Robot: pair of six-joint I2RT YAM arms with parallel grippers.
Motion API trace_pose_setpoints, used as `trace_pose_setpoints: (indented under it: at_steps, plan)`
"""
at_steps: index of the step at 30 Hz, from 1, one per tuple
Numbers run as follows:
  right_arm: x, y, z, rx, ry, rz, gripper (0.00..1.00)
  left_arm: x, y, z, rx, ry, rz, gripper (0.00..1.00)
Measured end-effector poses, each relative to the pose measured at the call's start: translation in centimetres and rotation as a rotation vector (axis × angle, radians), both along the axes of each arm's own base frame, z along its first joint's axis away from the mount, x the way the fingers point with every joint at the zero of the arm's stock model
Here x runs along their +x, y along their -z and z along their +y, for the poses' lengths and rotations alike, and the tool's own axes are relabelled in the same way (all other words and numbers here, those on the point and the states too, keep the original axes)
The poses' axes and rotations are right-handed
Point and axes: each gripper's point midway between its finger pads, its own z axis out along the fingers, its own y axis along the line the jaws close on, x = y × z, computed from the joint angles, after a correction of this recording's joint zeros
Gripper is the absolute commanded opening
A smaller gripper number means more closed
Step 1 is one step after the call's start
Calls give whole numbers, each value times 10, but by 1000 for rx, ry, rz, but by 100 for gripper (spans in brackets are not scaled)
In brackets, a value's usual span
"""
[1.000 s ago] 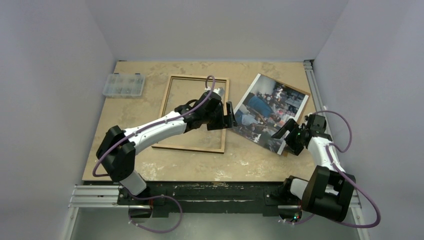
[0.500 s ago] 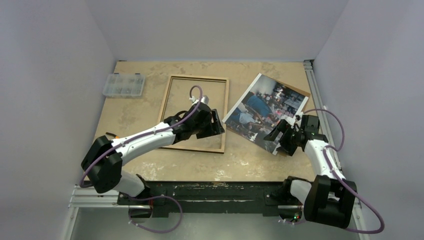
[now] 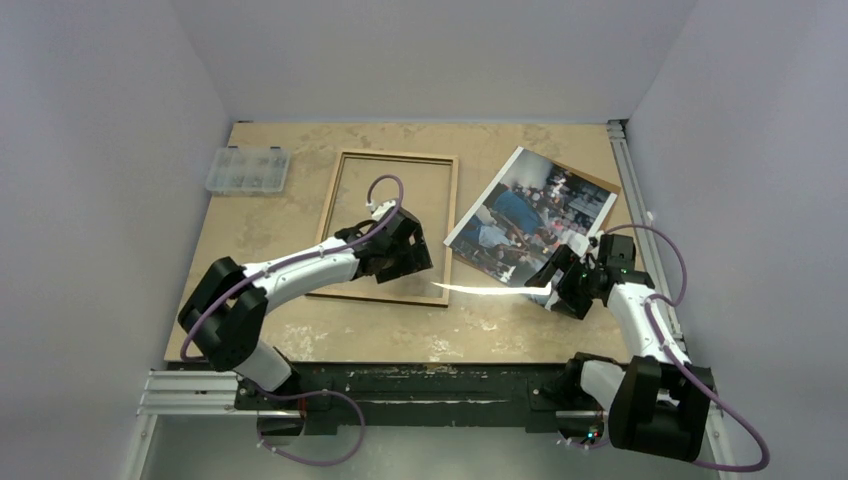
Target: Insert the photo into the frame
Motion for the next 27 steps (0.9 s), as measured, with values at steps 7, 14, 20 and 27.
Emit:
trace_pose_setpoints:
  at_steps: [7, 14, 20, 27]
  plan:
    - [2, 11, -3, -9, 8, 42, 87, 18, 24, -12, -66, 31, 63, 78]
    - [5, 16, -2, -9, 1, 35, 86, 23, 31, -49, -227, 121, 83, 72]
    - [4, 21, 1, -8, -1, 39, 86, 33, 21, -62, -338, 145, 28, 66]
    - [6, 21, 5, -17, -9, 44, 85, 38, 7, -75, -456, 174, -22, 37]
